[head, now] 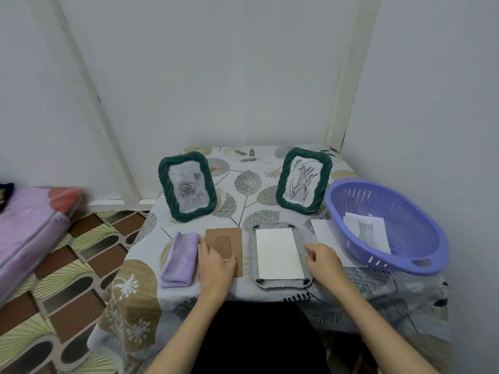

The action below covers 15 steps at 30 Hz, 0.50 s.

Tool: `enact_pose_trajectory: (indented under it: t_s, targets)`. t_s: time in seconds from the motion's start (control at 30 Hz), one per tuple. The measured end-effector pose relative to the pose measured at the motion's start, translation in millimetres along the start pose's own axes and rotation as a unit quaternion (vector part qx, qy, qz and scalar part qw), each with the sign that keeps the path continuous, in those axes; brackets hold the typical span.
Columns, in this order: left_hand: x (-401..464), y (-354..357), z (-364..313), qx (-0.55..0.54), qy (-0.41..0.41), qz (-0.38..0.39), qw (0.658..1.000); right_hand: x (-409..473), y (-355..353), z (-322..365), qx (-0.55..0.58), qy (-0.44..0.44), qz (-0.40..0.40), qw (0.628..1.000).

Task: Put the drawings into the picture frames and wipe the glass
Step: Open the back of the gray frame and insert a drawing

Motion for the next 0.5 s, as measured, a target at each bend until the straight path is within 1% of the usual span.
enact_pose_trajectory:
  t_s: [0.1,0.2,0.37,0.43,0.47,0.5]
  targets:
    - [-1.0,-3.1,1.1,-0.050,-0.021,-0.009,0.998,1.2,-1.9,-4.3,0.021,0.000,-0.007,1.000]
    - [-0.9,-16.2,-4.5,-0.102,-0.036,-0.044,0.993,-0.2,-2.5,-4.1,0.037,-0.001,-0.006,0.999]
    - [2.1,-43.0,-30.8,-0.178,-0.008,-0.104,0.978,-1.4,6.8,0.9,0.062,-0.003,0.000,0.998]
    - [5.1,-46.4,-40.9,-0.206,0.001,-0.094,0.974,-0.1,8.8,3.1,0.059,0.004,-0.004,0.998]
    - [6.7,-44.5,-44.9,-0.229,-0.006,-0.079,0.970,0.5,6.3,5.8,0.063,0.005,-0.020,0.998]
    - [8.3,-40.4,-47.6,-0.253,-0.017,-0.062,0.965,-0.3,1.2,11.2,0.094,0.006,-0.041,0.995]
Point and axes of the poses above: each hand's wrist, its own x-axis towards the middle knuckle, its own y-axis out of the palm, z = x × y, the point moved 8 cm from there along x, towards the middle knuckle, and after that the axes turned 8 degrees about -z, right-handed, at the moved point
